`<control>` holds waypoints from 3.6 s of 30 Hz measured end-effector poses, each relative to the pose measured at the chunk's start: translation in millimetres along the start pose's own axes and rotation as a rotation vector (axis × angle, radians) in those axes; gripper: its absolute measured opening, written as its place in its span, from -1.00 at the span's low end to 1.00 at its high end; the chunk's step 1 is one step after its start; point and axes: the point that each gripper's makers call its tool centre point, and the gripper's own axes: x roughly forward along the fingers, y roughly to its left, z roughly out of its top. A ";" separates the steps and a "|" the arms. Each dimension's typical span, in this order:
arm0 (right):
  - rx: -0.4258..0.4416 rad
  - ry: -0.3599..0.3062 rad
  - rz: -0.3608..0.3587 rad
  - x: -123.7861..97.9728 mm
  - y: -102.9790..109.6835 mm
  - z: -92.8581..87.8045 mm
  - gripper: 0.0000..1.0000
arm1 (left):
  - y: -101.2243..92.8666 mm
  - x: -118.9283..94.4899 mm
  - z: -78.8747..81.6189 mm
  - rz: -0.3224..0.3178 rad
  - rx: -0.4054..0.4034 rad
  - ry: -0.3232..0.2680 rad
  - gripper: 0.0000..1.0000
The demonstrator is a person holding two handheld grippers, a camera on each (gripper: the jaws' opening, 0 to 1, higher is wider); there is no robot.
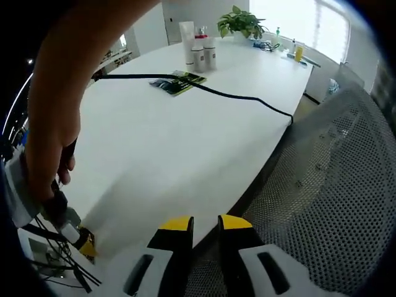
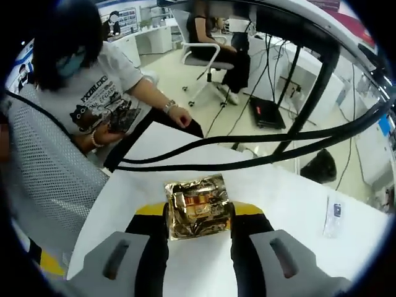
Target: Arrange the skincare products in the storage area until every visible bottle or jar stands upright without overlapping.
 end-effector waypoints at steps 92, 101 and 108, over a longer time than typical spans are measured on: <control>0.348 -0.272 -0.437 -233.8 139.6 -77.9 -0.24 | 28.7 -68.6 96.8 -0.417 -0.785 -0.625 -0.53; 0.300 -0.264 -0.419 -226.7 142.6 -66.8 -0.28 | 23.3 -74.1 95.0 -0.448 -0.754 -0.620 -0.97; 0.285 -0.240 -0.380 -227.4 143.1 -67.0 -0.21 | 28.2 -79.2 92.9 -0.453 -0.780 -0.637 -1.00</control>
